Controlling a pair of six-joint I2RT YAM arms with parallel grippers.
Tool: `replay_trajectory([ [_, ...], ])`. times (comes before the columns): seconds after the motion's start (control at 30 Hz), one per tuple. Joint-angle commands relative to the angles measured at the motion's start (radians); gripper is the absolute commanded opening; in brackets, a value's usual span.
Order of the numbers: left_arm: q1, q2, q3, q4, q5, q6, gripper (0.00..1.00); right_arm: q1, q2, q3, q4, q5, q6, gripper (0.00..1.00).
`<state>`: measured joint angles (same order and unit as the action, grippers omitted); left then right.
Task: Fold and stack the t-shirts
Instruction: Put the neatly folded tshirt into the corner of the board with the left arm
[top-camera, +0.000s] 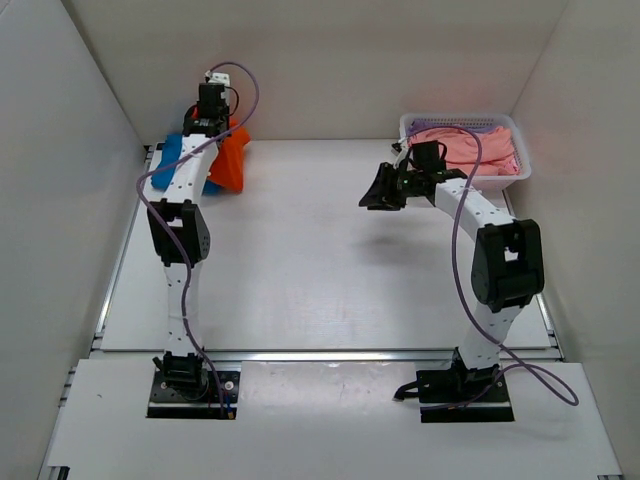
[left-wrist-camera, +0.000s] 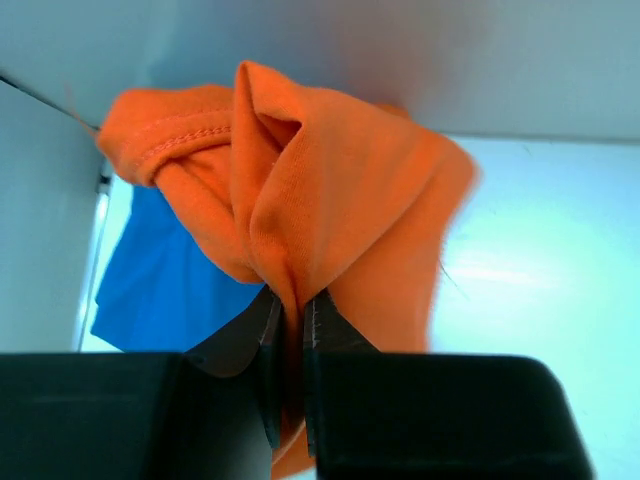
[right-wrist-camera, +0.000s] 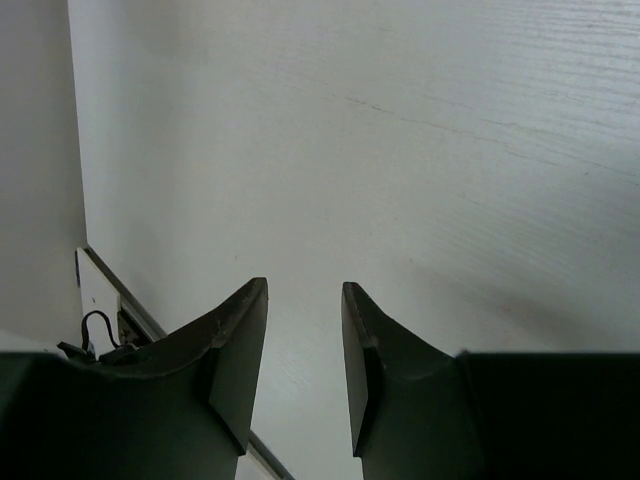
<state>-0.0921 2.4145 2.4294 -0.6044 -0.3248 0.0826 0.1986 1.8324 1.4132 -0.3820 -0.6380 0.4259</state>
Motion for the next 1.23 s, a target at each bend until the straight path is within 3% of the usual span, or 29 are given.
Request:
replay_trajectory([
  [0.0, 0.061, -0.029, 0.057, 0.129, 0.018, 0.025, 0.0, 0.01, 0.022, 0.078, -0.018, -0.031, -0.007, 0.33],
  [0.17, 0.187, 0.067, 0.114, 0.166, 0.007, -0.018, 0.0, 0.032, 0.044, 0.142, -0.07, -0.026, -0.012, 0.33],
  [0.2, 0.21, 0.092, 0.123, 0.173, 0.007, -0.029, 0.04, 0.042, 0.053, 0.15, -0.086, -0.023, -0.016, 0.34],
  [0.27, 0.242, 0.112, 0.123, 0.21, 0.024, -0.04, 0.47, 0.051, 0.057, 0.181, -0.122, -0.023, -0.016, 0.33],
  [0.3, 0.253, 0.116, 0.117, 0.228, 0.036, -0.027, 0.98, 0.059, 0.067, 0.185, -0.129, -0.017, -0.019, 0.33],
  [0.47, 0.282, 0.084, 0.111, 0.203, 0.261, -0.141, 0.99, 0.1, 0.074, 0.205, -0.138, 0.006, 0.005, 0.33],
  [0.6, 0.229, -0.029, 0.04, 0.14, 0.366, -0.182, 0.99, 0.142, 0.047, 0.207, -0.124, 0.035, 0.04, 0.32],
  [0.87, 0.025, -0.388, -0.418, 0.019, 0.489, -0.184, 0.99, 0.145, -0.091, 0.015, -0.132, 0.175, 0.05, 0.35],
  [1.07, -0.122, -0.672, -0.852, 0.021, 0.408, -0.152, 0.99, 0.067, -0.288, -0.197, -0.112, 0.273, 0.013, 0.37],
  [1.2, -0.15, -0.819, -1.076, -0.015, 0.368, -0.182, 0.99, -0.01, -0.413, -0.315, -0.152, 0.319, -0.044, 0.37],
])
